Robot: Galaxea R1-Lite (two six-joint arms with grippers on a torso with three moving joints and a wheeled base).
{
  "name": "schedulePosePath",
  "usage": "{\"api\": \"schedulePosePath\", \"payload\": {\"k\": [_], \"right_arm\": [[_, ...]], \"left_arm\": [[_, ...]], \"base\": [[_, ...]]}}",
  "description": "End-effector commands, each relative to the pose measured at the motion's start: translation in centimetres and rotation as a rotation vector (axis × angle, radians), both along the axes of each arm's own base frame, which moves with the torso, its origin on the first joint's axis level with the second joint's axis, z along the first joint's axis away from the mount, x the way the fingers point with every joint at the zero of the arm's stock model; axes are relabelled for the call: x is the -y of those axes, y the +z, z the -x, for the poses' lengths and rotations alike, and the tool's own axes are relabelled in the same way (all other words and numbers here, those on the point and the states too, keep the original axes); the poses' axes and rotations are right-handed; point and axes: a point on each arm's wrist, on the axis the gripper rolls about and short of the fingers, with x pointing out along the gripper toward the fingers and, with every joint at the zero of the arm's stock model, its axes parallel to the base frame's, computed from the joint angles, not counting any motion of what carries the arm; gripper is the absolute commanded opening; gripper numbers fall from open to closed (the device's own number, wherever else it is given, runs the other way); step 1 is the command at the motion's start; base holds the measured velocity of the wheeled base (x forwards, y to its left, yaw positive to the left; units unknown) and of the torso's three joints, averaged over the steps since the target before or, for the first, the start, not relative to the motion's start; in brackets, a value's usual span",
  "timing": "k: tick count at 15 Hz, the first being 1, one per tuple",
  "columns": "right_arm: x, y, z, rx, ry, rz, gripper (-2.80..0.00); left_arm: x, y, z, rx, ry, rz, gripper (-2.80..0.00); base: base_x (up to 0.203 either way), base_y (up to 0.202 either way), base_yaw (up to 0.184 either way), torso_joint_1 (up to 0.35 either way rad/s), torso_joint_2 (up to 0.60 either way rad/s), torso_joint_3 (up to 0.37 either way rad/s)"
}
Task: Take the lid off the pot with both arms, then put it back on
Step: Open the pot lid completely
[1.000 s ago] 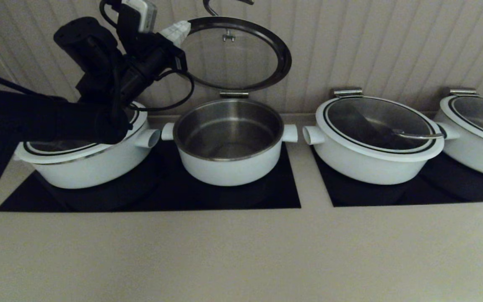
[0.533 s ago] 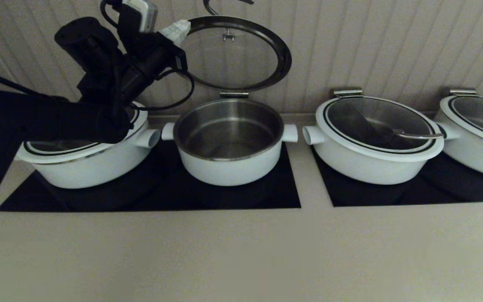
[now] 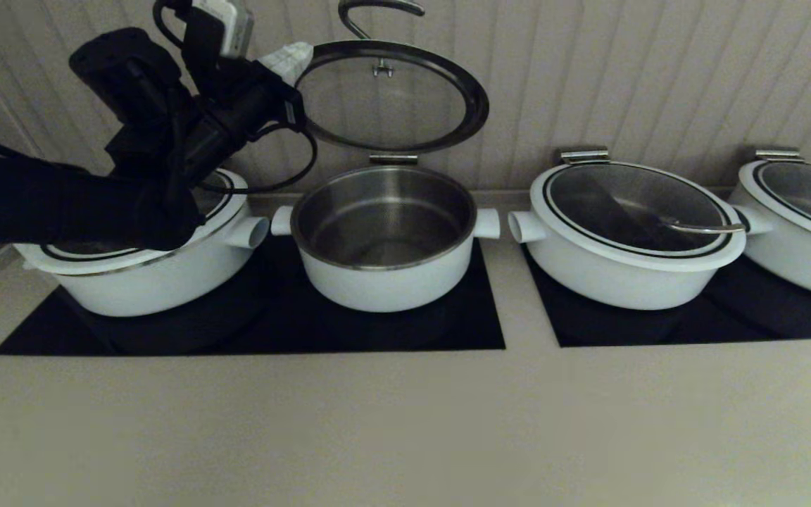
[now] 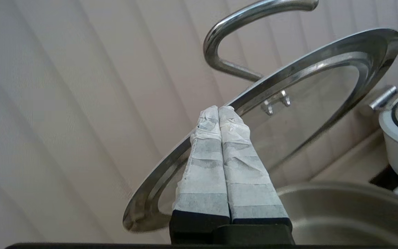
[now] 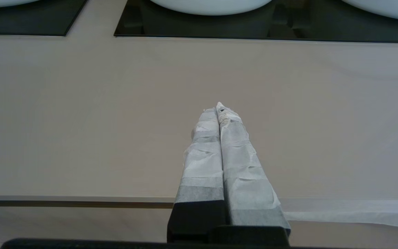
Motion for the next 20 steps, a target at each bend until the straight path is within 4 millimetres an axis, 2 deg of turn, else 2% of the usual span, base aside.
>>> {"api": "schedulePosePath", "payload": {"k": [1, 9, 20], "right_arm": [[0.0, 0.0, 0.0, -0.001, 0.0, 0.001, -2.8], [0.0, 0.0, 0.0, -0.002, 0.0, 0.001, -2.8], [0.0, 0.0, 0.0, -0.001, 0.0, 0.0, -2.8]], "left_arm": [[-0.2, 0.2, 1.0, -0.006, -0.002, -0.004, -2.8], [-0.5, -0.6, 2.3, -0.055, -0.002, -0.014, -2.8], [-1.0, -3.2, 4.4, -0.169, 0.009, -0.034, -2.8]], "base": [[0.0, 0.0, 0.0, 0.0, 0.0, 0.0], [0.0, 0.0, 0.0, 0.0, 0.0, 0.0], [0.0, 0.0, 0.0, 0.0, 0.0, 0.0]]}}
